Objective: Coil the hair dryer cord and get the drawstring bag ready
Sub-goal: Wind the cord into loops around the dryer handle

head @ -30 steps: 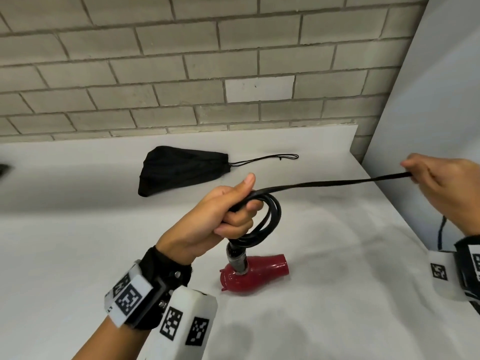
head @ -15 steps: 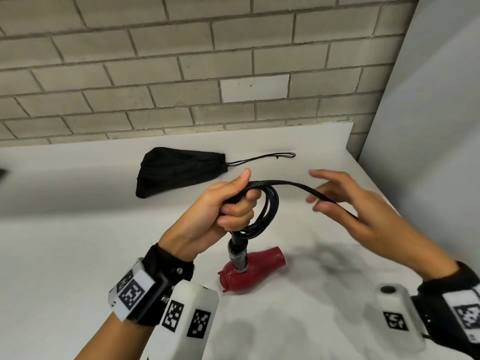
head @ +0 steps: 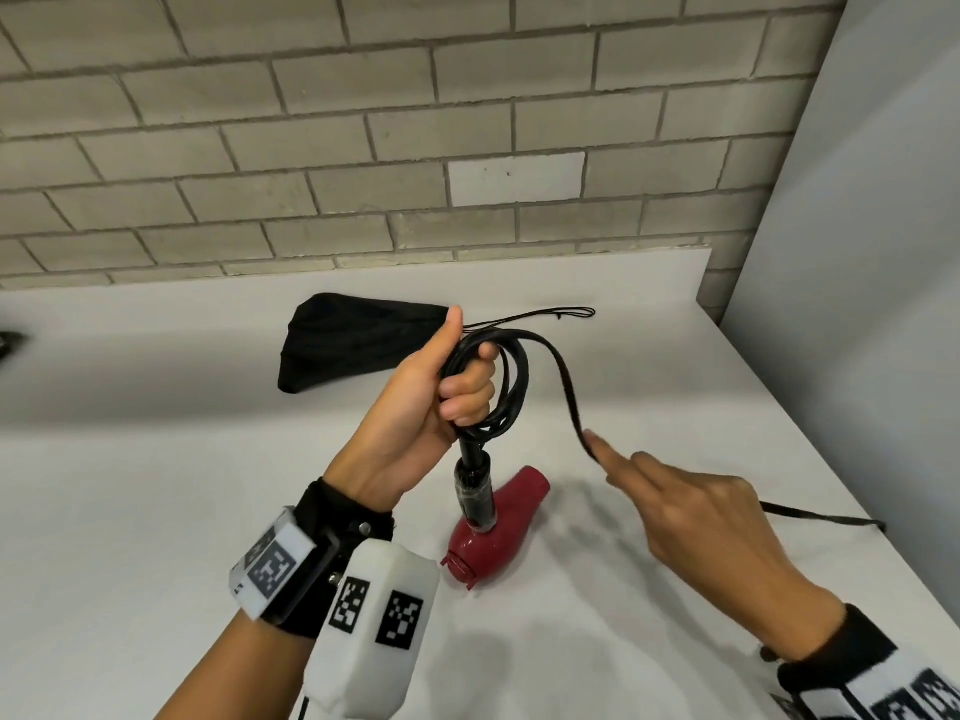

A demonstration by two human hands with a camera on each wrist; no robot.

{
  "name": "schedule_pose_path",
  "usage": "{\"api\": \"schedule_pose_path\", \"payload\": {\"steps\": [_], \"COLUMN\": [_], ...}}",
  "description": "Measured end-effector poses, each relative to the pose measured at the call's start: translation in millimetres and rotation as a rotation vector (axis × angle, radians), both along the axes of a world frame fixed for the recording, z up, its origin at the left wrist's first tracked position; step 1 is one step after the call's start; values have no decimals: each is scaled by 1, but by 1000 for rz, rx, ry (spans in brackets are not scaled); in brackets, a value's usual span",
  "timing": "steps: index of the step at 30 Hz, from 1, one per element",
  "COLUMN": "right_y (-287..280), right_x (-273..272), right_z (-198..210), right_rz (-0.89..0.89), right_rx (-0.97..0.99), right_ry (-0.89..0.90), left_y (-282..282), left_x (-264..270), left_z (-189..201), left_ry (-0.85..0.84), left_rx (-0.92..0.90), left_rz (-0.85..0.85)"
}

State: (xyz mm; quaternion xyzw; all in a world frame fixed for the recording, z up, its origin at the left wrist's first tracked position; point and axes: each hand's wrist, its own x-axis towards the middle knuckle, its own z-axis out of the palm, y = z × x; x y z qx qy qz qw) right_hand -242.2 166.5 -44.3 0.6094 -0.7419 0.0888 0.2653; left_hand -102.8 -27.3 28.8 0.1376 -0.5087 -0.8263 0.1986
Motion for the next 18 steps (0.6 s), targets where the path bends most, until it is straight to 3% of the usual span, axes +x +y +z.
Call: {"api": "schedule_pose_path", "payload": {"steps": [5,13,15,18], "right_y": [-16,-32,-37,-47], "right_x": [34,42,50,53], "right_z": [19,67,80,101], "right_rz": [103,372,459,383], "right_rx": [92,-89,-204,-278], "right_ry": [107,241,210,51], "left_y": [11,30,37,47], "left_x": [-6,-8,-9,-11], "left_z": [-1,3,0,-1], "left_ry": [33,-70,-86,-94], "left_rx": [50,-150,-214,-281], "left_rz": [-95,-92,-114,-123]}}
